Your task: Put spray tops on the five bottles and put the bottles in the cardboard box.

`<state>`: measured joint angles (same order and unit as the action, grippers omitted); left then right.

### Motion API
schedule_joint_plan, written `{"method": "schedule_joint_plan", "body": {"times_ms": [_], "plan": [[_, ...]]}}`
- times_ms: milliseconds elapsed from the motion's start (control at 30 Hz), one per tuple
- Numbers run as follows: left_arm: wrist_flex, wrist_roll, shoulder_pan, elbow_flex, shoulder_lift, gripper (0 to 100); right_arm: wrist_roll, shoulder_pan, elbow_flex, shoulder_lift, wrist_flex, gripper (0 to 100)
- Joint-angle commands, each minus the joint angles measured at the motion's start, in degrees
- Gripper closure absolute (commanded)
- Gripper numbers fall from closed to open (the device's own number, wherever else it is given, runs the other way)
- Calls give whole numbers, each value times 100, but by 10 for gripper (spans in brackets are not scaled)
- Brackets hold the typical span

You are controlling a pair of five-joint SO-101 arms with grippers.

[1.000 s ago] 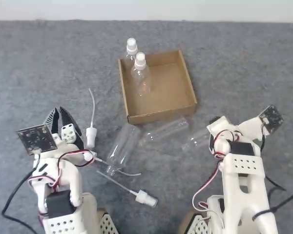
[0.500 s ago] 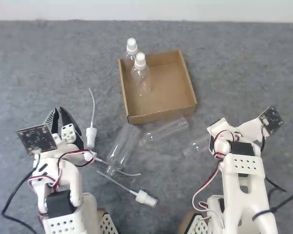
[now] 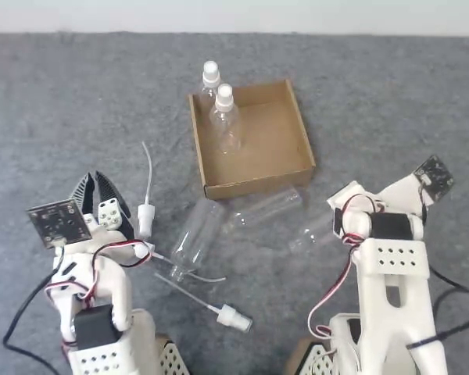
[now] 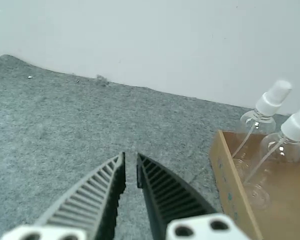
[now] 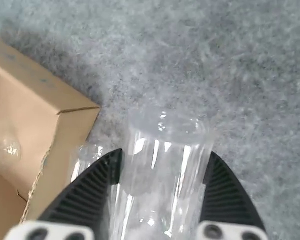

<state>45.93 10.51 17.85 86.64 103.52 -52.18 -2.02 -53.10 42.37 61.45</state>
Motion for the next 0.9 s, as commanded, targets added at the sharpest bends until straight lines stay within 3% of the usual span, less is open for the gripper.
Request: {"method": "schedule_joint_plan", "body": {"times_ms": [0, 167, 533, 700, 867], "plan": [[-202, 26, 44, -66, 44, 956, 9, -110, 360, 189, 31, 815], [-202, 26, 44, -66, 44, 956, 158, -110, 352, 189, 48, 685], [-202, 26, 44, -66, 44, 956, 246, -110, 492, 259, 75, 742], [-202, 26, 44, -66, 44, 956, 914, -145, 993, 259, 690, 745], [-202, 26, 44, -66, 44, 956, 2136, -198, 1547, 259, 1508, 825]]}}
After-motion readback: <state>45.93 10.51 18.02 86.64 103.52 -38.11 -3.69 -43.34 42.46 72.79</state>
